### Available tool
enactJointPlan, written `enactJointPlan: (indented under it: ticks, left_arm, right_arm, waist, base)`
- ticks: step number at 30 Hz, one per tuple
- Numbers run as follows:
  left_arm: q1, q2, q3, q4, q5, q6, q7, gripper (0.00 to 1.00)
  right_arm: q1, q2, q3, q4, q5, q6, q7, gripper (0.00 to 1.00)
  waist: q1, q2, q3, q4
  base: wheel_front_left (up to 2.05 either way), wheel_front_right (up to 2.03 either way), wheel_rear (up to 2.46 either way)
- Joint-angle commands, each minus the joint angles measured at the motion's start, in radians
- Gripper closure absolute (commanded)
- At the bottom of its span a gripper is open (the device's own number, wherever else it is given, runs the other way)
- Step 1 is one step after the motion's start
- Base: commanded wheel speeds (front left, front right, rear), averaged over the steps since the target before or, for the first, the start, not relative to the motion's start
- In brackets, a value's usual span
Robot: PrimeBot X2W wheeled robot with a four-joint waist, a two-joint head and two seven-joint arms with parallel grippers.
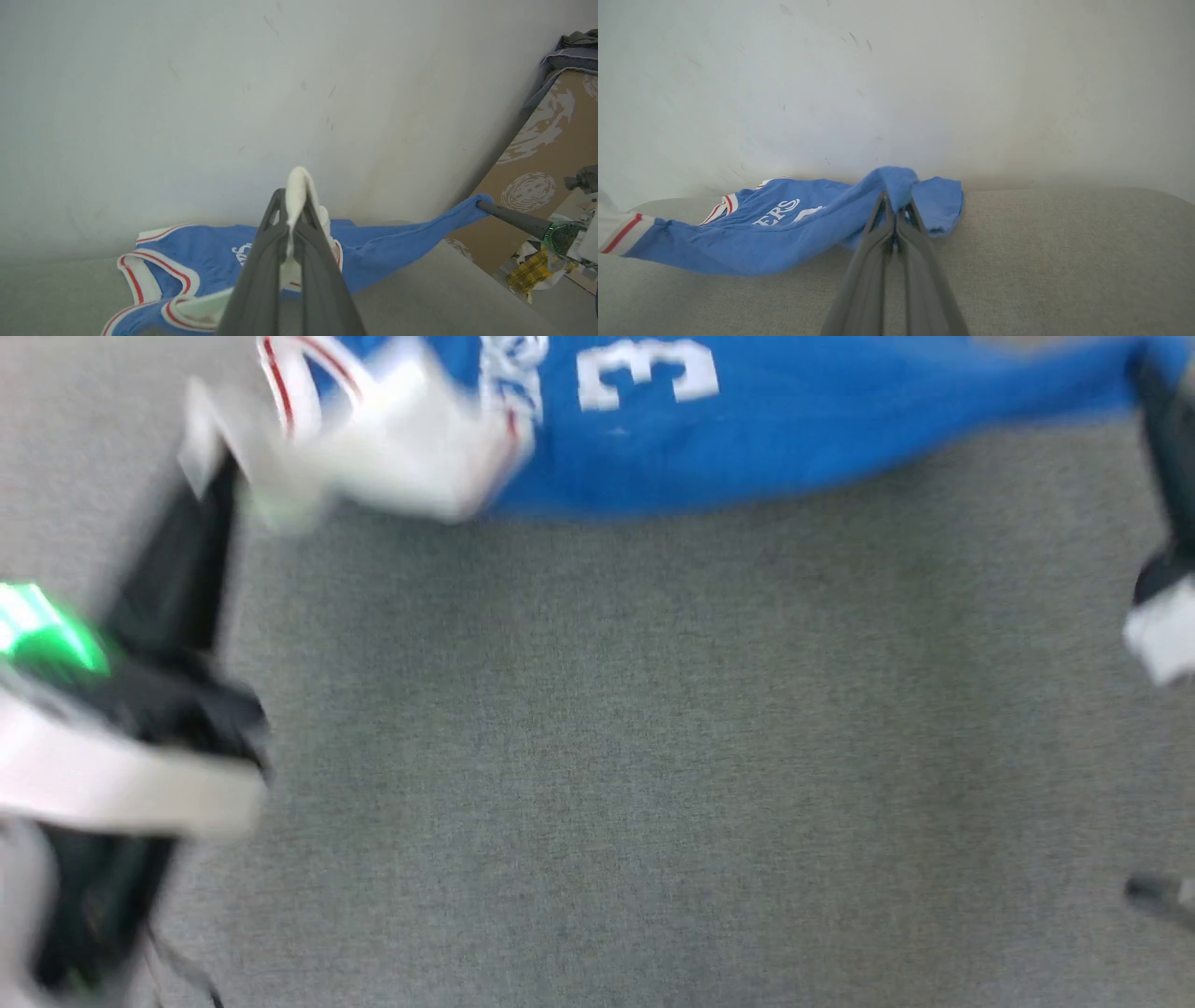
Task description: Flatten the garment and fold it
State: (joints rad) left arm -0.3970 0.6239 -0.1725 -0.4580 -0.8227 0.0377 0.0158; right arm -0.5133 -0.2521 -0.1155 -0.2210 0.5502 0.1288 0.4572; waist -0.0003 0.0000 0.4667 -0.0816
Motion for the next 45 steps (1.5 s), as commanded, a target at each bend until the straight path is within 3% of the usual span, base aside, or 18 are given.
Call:
enactJointPlan:
  ticks: [1, 10, 18, 21, 27, 32, 37, 45]
  left_arm:
    - [0.132, -0.022, -0.010, -0.017, -0.050, 0.013, -0.004, 1.00]
    - [0.463, 0.030, -0.125, 0.065, -0.173, 0.028, 0.162, 1.00]
    - [0.651, 0.086, -0.167, 0.120, -0.271, 0.124, 0.321, 1.00]
    - [0.723, 0.105, -0.155, 0.111, -0.338, 0.130, 0.357, 1.00]
    - [0.871, 0.099, -0.125, 0.032, -0.441, 0.106, 0.341, 1.00]
    - [0.942, 0.101, -0.123, 0.026, -0.448, 0.100, 0.320, 1.00]
    - [0.918, 0.110, -0.099, 0.014, -0.386, 0.103, 0.270, 1.00]
    - [0.745, 0.120, -0.056, -0.020, -0.259, 0.076, 0.188, 1.00]
  right_arm:
    - [0.094, 0.023, -0.020, -0.026, 0.012, 0.002, 0.010, 1.00]
    - [0.402, 0.068, -0.061, 0.001, 0.073, 0.002, 0.092, 1.00]
    - [0.601, -0.027, -0.017, 0.076, 0.075, 0.002, 0.159, 1.00]
    - [0.678, -0.068, 0.003, 0.092, 0.092, 0.002, 0.215, 1.00]
    - [0.821, -0.073, -0.024, 0.101, 0.133, 0.002, 0.331, 1.00]
    - [0.903, -0.047, -0.058, 0.096, 0.127, 0.002, 0.428, 1.00]
    - [0.889, -0.036, -0.094, 0.041, 0.119, 0.002, 0.387, 1.00]
    - [0.782, -0.063, -0.088, -0.011, 0.091, 0.002, 0.262, 1.00]
  waist:
    - [0.0003, 0.0000, -0.084, -0.007]
    - [0.0003, 0.0000, -0.166, 0.010]
    - [0.0003, 0.0000, -0.237, 0.020]
    - [0.0003, 0.0000, -0.266, 0.022]
    - [0.0003, 0.0000, -0.302, 0.030]
    - [0.0003, 0.0000, -0.312, 0.039]
    - [0.0003, 0.0000, -0.308, 0.043]
    - [0.0003, 0.0000, -0.259, 0.033]
  base:
    - [0.00, 0.00, 0.00]
    - [0.00, 0.00, 0.00]
    - [0.00, 0.00, 0.00]
    - [0.00, 0.00, 0.00]
    - [0.00, 0.00, 0.00]
    - [0.00, 0.00, 0.00]
    - [0.00, 0.00, 0.00]
    - [0.00, 0.00, 0.00]
